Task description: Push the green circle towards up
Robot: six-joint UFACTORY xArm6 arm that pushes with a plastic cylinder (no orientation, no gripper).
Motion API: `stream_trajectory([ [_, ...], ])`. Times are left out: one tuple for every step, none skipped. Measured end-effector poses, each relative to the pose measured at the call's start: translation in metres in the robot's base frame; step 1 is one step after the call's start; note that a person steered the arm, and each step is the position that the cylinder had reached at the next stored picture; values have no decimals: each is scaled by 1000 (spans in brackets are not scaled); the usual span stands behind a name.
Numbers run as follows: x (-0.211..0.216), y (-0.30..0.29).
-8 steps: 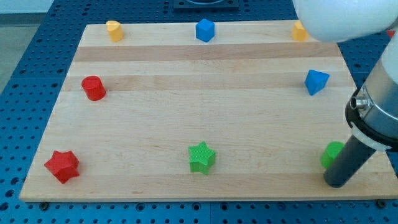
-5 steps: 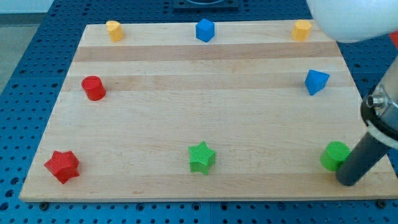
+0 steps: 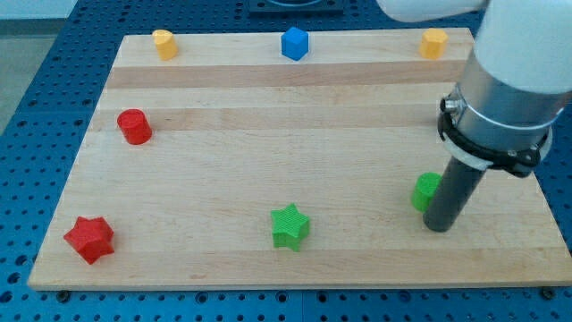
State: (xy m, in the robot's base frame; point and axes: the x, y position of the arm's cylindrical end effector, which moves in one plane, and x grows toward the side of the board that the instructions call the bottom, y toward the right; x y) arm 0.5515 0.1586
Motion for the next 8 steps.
stream_trajectory([
  [-18, 0],
  [-40, -1],
  [-61, -10],
  [-84, -18],
  [-105, -23],
  [-112, -24],
  [-136, -25],
  [-136, -25],
])
